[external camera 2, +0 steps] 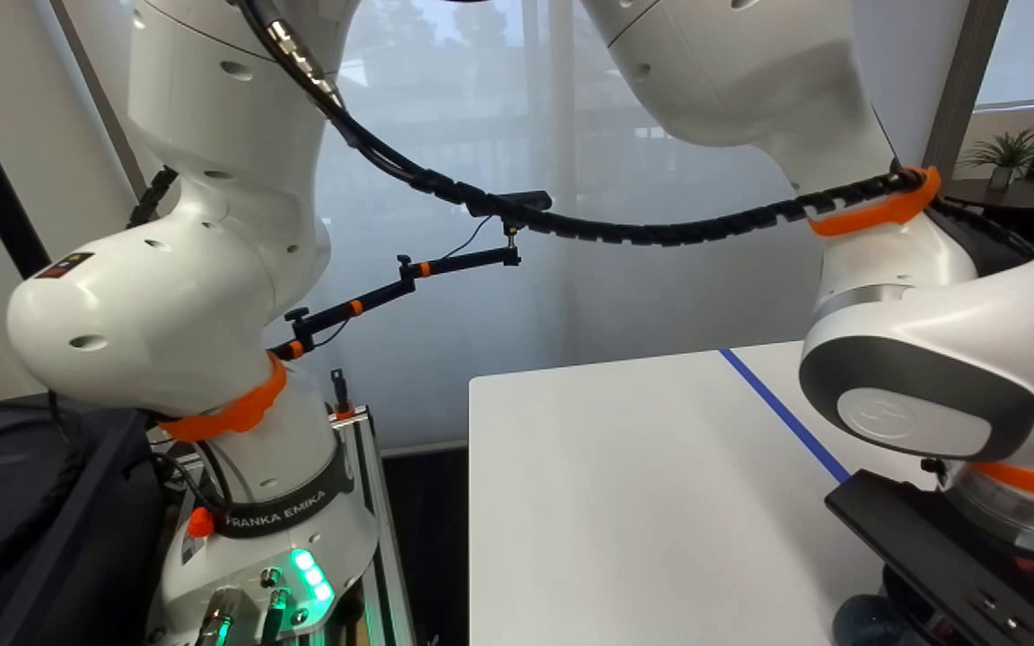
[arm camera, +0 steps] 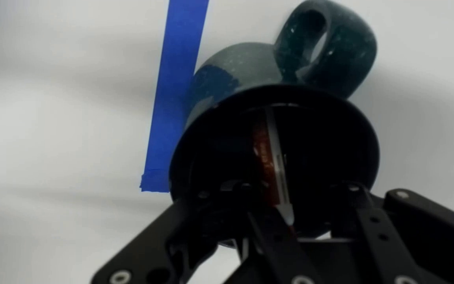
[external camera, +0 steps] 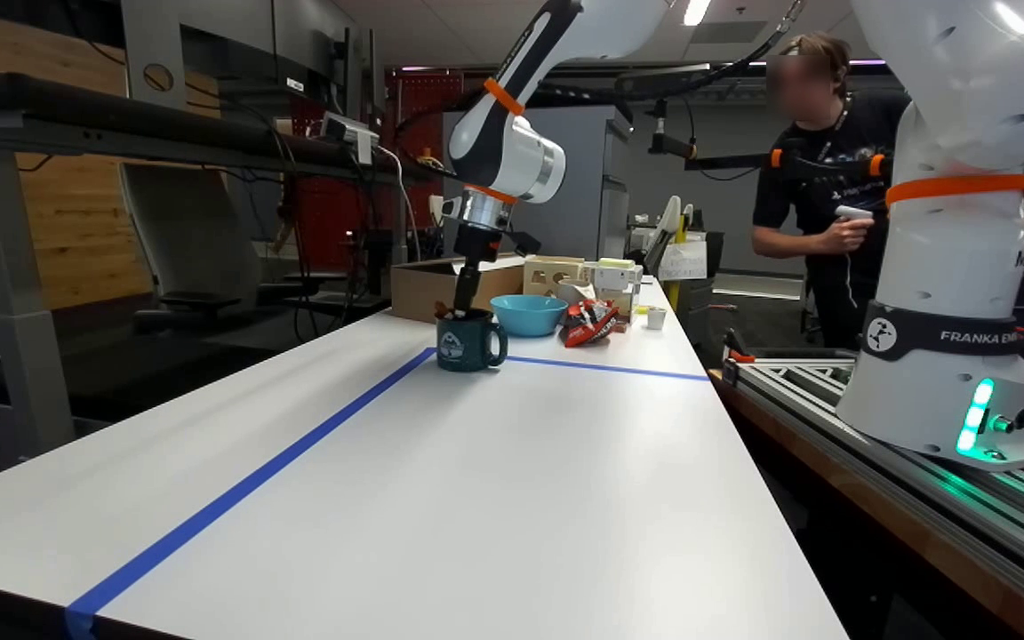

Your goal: Remove the marker from the mug cup and place it on the table

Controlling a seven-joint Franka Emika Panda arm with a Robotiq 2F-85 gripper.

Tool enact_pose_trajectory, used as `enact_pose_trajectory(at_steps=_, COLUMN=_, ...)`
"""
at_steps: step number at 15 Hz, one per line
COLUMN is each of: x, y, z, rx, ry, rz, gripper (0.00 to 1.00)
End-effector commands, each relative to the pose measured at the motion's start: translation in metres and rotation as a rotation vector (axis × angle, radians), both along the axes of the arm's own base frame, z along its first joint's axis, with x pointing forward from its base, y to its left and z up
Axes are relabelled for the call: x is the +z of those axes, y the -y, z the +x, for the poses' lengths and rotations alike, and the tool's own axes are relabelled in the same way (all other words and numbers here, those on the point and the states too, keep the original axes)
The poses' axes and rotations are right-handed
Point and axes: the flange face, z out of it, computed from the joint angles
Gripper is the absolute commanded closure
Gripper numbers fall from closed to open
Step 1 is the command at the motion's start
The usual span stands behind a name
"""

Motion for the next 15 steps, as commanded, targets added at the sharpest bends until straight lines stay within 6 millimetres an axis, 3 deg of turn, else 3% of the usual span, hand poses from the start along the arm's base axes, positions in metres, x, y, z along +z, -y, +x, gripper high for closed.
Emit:
enact_pose_trajectory(at_steps=1, x=0.000, y=0.004, z=0.004, rx=0.011, ry=0.008, rz=-0.012, gripper=0.94)
enact_pose_trajectory(at_steps=2, x=0.001, y=0.004, z=0.004, rx=0.011, ry=0.008, rz=-0.013, gripper=1.00)
enact_pose_trajectory(at_steps=7, x=0.017, y=0.003, z=-0.001, rx=0.000, ry=0.017, rz=-0.031, gripper=0.95)
enact_pose_trajectory(at_steps=15, x=0.084, y=-0.008, z=-0.013, rx=-0.030, ry=0.091, rz=-0.092, gripper=0.95)
